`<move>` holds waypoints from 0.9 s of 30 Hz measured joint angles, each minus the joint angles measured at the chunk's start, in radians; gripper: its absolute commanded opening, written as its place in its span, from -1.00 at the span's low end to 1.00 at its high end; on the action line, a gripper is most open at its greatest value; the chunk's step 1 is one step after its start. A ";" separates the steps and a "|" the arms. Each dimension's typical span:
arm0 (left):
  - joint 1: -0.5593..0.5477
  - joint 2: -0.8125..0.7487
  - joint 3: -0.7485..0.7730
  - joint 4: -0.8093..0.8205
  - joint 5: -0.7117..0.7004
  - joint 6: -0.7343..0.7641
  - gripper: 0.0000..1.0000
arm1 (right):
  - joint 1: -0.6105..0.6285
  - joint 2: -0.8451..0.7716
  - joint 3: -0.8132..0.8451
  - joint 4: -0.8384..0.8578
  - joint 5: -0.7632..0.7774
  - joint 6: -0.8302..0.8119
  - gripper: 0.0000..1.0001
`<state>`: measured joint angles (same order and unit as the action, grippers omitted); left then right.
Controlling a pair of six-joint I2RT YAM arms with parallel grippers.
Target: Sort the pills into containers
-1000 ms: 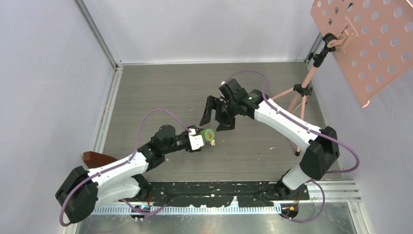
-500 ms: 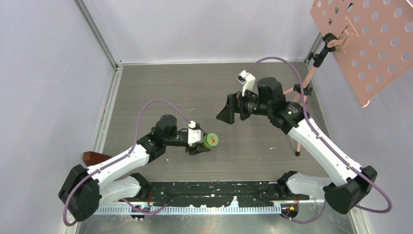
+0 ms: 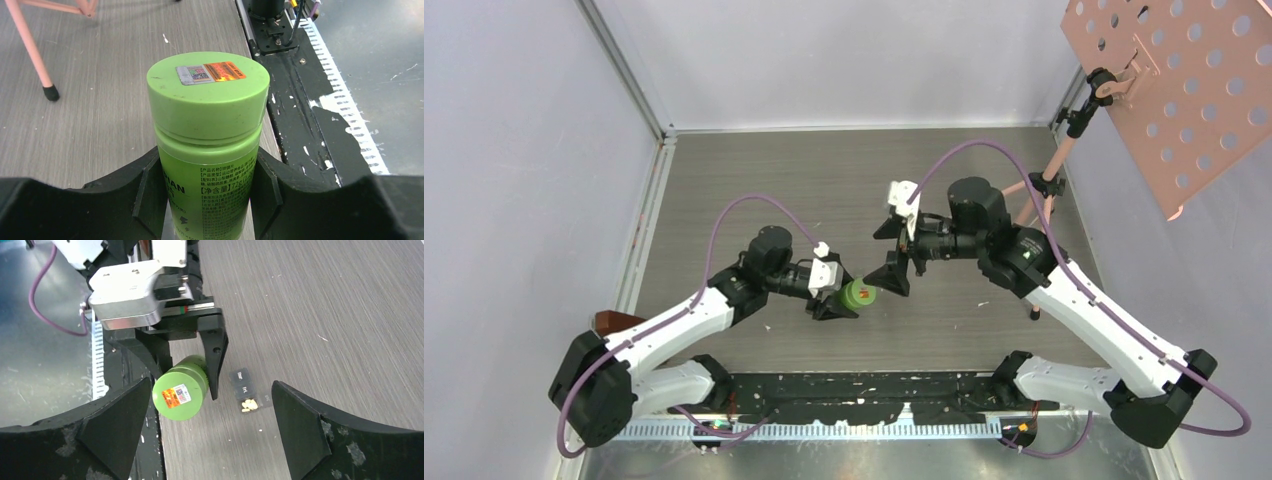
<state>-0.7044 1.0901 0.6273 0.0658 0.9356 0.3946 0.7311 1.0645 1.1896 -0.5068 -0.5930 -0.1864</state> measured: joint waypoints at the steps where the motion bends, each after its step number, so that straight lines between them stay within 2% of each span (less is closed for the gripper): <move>1: 0.000 0.005 0.003 -0.005 0.005 -0.001 -1.00 | 0.016 0.001 -0.002 -0.006 0.013 -0.026 0.99; 10: 0.000 0.036 0.013 -0.019 0.023 -0.020 -1.00 | 0.101 0.045 0.002 -0.120 0.040 -0.176 0.99; 17: 0.000 0.036 0.013 -0.018 0.021 -0.021 -1.00 | 0.159 0.072 -0.036 -0.126 0.093 -0.200 0.98; 27: 0.000 0.036 0.013 -0.011 0.002 -0.022 -1.00 | 0.167 0.069 -0.072 -0.106 0.135 -0.203 0.56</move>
<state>-0.7044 1.1259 0.6399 0.0547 0.9379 0.3729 0.8986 1.1332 1.1179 -0.6125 -0.4580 -0.3897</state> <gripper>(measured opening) 0.540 0.847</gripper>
